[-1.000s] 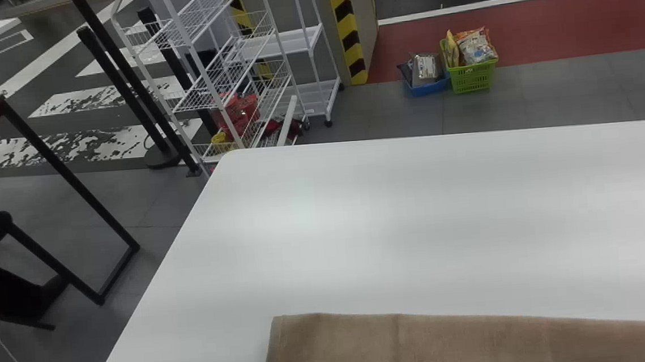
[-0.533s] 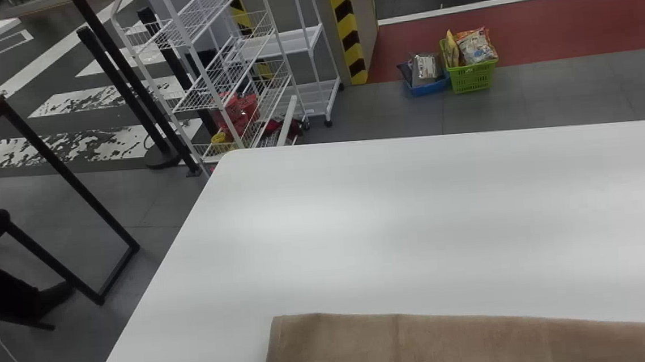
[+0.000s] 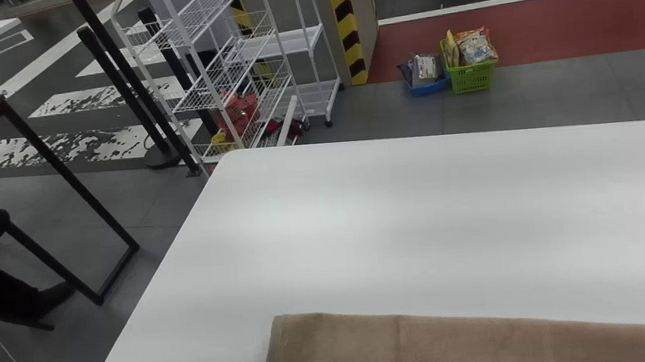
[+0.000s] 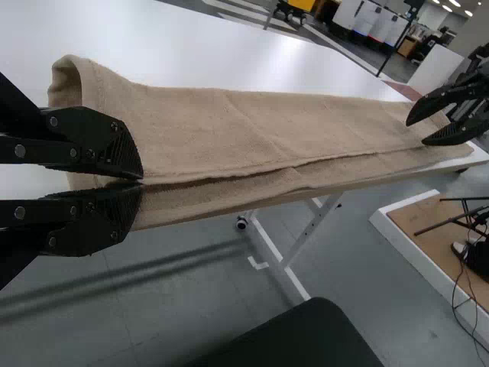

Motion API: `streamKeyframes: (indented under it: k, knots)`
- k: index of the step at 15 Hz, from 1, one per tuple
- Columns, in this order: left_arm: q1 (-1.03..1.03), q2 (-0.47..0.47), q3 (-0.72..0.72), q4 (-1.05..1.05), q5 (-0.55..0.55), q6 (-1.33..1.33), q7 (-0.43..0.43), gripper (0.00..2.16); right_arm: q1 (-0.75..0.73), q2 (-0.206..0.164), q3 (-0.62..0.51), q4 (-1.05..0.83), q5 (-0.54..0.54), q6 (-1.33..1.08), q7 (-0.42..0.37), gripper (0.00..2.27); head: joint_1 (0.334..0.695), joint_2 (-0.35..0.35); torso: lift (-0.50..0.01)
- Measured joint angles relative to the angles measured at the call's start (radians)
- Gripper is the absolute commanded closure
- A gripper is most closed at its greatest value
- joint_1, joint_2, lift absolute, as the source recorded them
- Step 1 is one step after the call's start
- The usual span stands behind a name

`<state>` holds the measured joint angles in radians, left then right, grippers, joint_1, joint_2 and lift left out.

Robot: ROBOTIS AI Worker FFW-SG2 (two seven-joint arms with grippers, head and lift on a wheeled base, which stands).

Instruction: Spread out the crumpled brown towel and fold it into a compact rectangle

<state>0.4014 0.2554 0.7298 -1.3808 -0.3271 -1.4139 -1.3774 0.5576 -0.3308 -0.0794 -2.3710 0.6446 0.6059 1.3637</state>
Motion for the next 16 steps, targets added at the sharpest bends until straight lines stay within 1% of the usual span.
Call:
streamKeyframes:
  k: [2, 3, 5, 7, 8, 9, 11, 14, 16]
  knots:
    - [-0.002, -0.001, -0.002, 0.0, -0.001, 0.001, 0.0, 0.99, 0.031, 0.007, -0.084, -0.003, -0.024, -0.055, 0.0, 0.57, 0.695, 0.269, -0.127]
    - [-0.003, 0.0, -0.003, 0.001, -0.001, 0.002, 0.0, 0.99, 0.042, 0.011, -0.132, 0.003, -0.041, -0.082, 0.0, 0.57, 0.695, 0.208, -0.127]
    - [-0.005, 0.0, -0.004, 0.004, -0.003, 0.002, 0.0, 0.99, 0.065, 0.016, -0.262, 0.031, -0.09, -0.168, 0.0, 0.57, 0.695, 0.123, -0.127]
    - [-0.011, 0.002, -0.006, 0.011, -0.007, 0.001, 0.0, 0.99, 0.073, 0.016, -0.362, 0.074, -0.129, -0.245, 0.0, 0.57, 0.695, 0.055, -0.127]
    - [-0.013, 0.002, -0.008, 0.012, -0.008, 0.0, 0.0, 0.99, 0.072, 0.014, -0.397, 0.097, -0.141, -0.277, 0.0, 0.57, 0.695, -0.012, -0.127]
    - [-0.014, 0.002, -0.011, 0.013, -0.01, 0.0, 0.0, 0.99, 0.072, 0.009, -0.43, 0.124, -0.148, -0.312, 0.0, 0.57, 0.695, -0.045, -0.127]
    - [-0.015, 0.001, -0.011, 0.014, -0.018, 0.002, 0.002, 0.99, 0.076, -0.008, -0.486, 0.179, -0.154, -0.367, 0.0, 0.57, 0.695, -0.104, -0.127]
    - [-0.019, 0.0, -0.011, 0.018, -0.029, 0.005, 0.003, 0.99, 0.082, -0.034, -0.518, 0.241, -0.157, -0.407, 0.0, 0.57, 0.695, -0.183, -0.127]
    - [-0.021, -0.002, -0.01, 0.019, -0.035, 0.008, 0.003, 0.99, 0.08, -0.047, -0.527, 0.279, -0.154, -0.433, 0.0, 0.57, 0.695, -0.204, -0.127]
